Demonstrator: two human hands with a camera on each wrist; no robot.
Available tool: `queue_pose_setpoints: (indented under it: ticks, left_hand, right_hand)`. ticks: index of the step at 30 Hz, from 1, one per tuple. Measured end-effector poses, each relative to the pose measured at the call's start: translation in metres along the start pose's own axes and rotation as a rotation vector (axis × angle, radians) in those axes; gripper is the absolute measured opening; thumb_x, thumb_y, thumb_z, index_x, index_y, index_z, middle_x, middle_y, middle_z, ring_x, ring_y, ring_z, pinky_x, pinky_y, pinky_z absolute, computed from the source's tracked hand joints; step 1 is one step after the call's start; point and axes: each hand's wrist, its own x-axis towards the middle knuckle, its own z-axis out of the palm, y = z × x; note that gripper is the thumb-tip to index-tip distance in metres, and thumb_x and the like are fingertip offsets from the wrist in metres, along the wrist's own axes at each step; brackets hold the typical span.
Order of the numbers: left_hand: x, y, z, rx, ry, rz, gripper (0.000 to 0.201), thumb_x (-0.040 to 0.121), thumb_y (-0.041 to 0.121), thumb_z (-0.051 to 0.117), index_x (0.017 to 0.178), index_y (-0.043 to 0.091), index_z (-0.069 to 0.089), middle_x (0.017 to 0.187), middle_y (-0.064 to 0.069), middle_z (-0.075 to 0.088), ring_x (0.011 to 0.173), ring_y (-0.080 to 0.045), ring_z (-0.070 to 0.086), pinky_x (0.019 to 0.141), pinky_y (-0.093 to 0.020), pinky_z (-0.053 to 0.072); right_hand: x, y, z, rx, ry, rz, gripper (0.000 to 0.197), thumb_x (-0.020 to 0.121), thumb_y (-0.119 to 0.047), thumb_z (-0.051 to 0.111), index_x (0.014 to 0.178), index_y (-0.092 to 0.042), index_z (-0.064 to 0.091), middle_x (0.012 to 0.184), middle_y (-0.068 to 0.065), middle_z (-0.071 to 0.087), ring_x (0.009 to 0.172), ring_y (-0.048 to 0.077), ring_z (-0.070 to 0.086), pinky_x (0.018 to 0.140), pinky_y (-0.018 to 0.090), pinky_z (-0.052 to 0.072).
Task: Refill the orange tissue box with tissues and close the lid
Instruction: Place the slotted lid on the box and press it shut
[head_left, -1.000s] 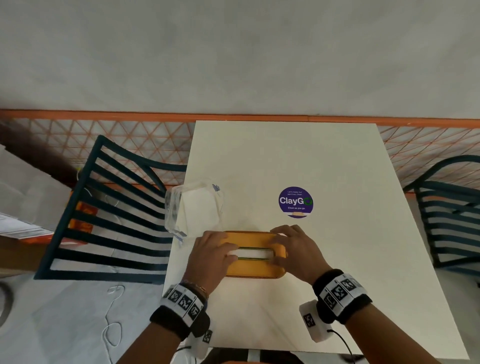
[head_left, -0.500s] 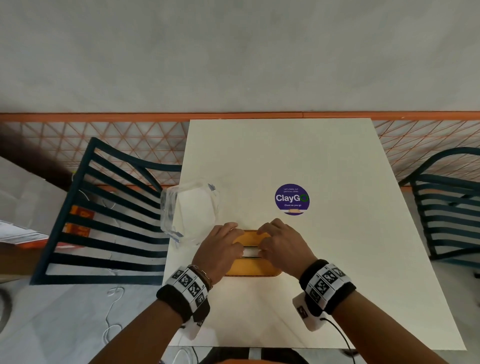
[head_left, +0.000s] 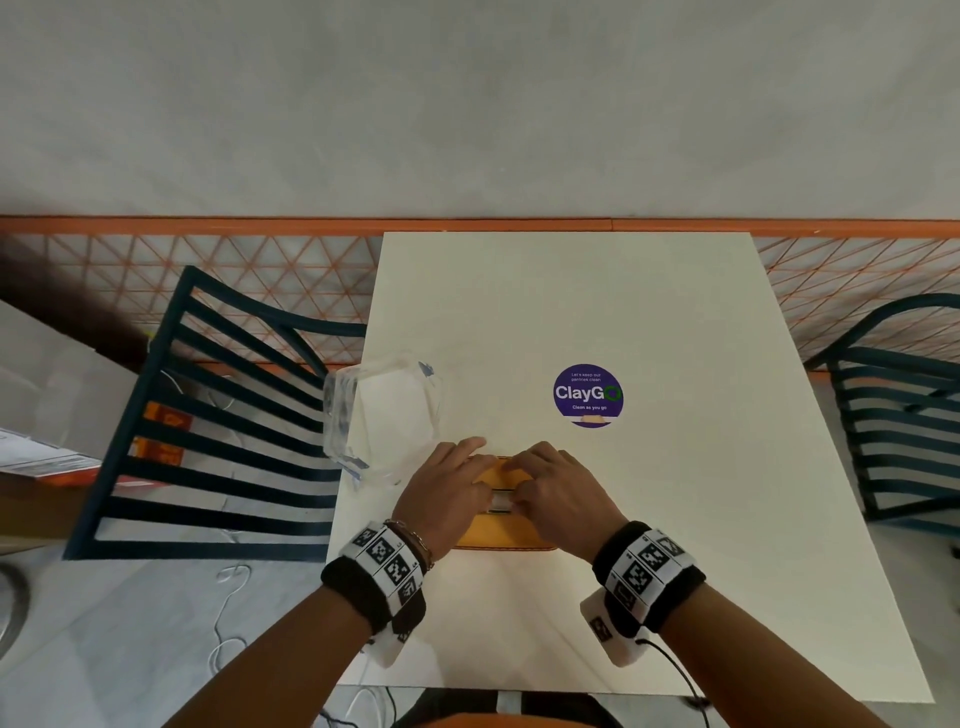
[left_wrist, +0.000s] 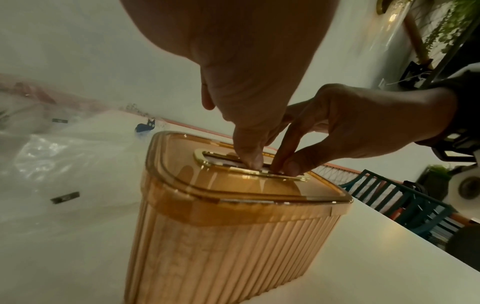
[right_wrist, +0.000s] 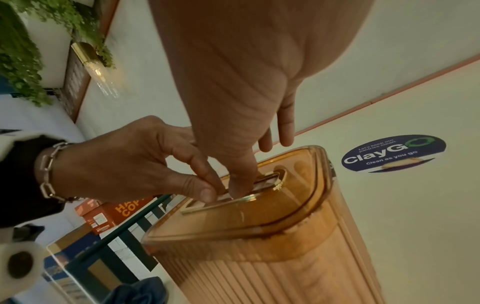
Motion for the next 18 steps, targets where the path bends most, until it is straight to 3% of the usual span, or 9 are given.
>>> queue_pose_setpoints:
  ticks: [4,9,13,16,18]
  left_hand:
    - [0.011,-0.002,0.006,0.042,-0.031,0.115,0.028,0.096,0.028,0.055,0.093,0.031,0.083,0.130,0.001,0.068,0.137,-0.027,0.049,0.101,-0.039,0.045]
    - [0.020,-0.003,-0.002,0.140,-0.181,0.180,0.019,0.092,0.031,0.070,0.083,0.021,0.084,0.138,-0.004,0.065,0.142,-0.030,0.044,0.105,-0.043,0.044]
    - [0.026,0.001,-0.015,0.178,-0.256,0.247,0.023,0.098,0.026,0.061,0.101,0.014,0.080,0.149,-0.013,0.053,0.148,-0.033,0.035,0.112,-0.047,0.039]
    - [0.026,-0.001,-0.018,0.204,-0.269,0.252,0.020,0.097,0.022,0.061,0.100,0.012,0.078,0.149,-0.014,0.053,0.147,-0.032,0.037,0.111,-0.045,0.041]
    - [0.021,-0.004,-0.016,0.121,-0.237,0.185,0.016,0.092,0.022,0.064,0.095,0.016,0.078,0.146,-0.010,0.057,0.145,-0.030,0.041,0.109,-0.043,0.044]
  right_hand:
    - [-0.002,0.001,0.002,0.055,0.016,0.063,0.007,0.084,-0.031,0.075,0.083,-0.033,0.082,0.117,-0.006,0.070,0.103,0.021,0.059,0.074,0.029,0.055]
    - [-0.008,0.002,0.006,0.063,0.024,0.131,0.010,0.085,-0.032,0.073,0.081,-0.030,0.081,0.115,-0.007,0.070,0.101,0.019,0.059,0.072,0.023,0.054]
    - [-0.010,0.002,0.008,0.068,0.047,0.162,0.007,0.086,-0.032,0.075,0.084,-0.030,0.082,0.111,-0.007,0.070,0.100,0.018,0.060,0.067,0.021,0.053]
    - [-0.011,0.002,0.008,0.087,0.050,0.161,0.005,0.085,-0.028,0.076,0.084,-0.029,0.081,0.111,-0.006,0.070,0.099,0.019,0.060,0.069,0.023,0.055]
    - [-0.012,0.001,0.006,0.101,0.033,0.169,0.005,0.084,-0.027,0.077,0.086,-0.028,0.081,0.115,-0.005,0.069,0.102,0.019,0.060,0.071,0.024,0.056]
